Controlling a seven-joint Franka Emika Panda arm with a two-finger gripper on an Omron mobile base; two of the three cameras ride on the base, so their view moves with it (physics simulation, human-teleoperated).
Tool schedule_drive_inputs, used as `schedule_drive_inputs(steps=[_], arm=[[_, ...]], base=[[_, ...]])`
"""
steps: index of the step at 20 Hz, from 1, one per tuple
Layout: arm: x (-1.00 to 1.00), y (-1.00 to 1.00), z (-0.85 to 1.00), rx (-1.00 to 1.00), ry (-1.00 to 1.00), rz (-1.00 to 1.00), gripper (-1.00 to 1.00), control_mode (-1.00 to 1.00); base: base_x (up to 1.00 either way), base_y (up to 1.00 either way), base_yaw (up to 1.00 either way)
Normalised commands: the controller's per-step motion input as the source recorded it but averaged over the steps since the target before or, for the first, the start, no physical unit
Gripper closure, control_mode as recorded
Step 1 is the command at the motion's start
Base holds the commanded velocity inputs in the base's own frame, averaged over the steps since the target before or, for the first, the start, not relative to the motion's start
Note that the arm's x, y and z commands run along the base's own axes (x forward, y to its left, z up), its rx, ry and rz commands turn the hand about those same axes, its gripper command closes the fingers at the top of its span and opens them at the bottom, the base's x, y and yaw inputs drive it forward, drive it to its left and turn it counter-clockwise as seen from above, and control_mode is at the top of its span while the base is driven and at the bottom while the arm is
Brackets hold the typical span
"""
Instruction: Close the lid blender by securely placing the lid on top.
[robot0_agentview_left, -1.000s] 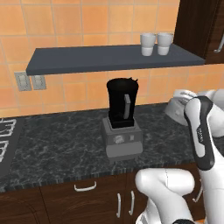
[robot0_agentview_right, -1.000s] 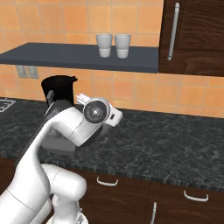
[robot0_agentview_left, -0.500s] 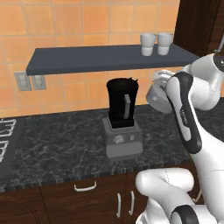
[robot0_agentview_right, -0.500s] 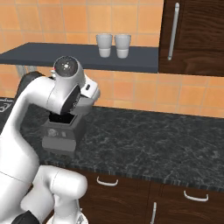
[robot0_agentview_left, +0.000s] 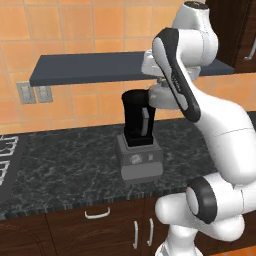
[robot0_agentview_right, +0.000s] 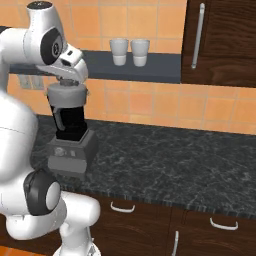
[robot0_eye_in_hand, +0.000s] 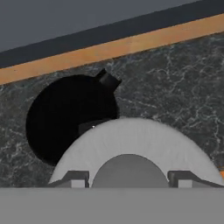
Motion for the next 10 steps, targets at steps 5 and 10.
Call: schedule_drive_inputs(steps=[5,10], arm=[[0.15,0.35,0.34,-0.16,0.20,-0.01,1.00,-1.00],[0.04,0.00,-0.24,0.00,-0.14,0.01,1.00,-1.00]], base=[[0.00,0.00,0.00],[0.00,0.00,0.00]])
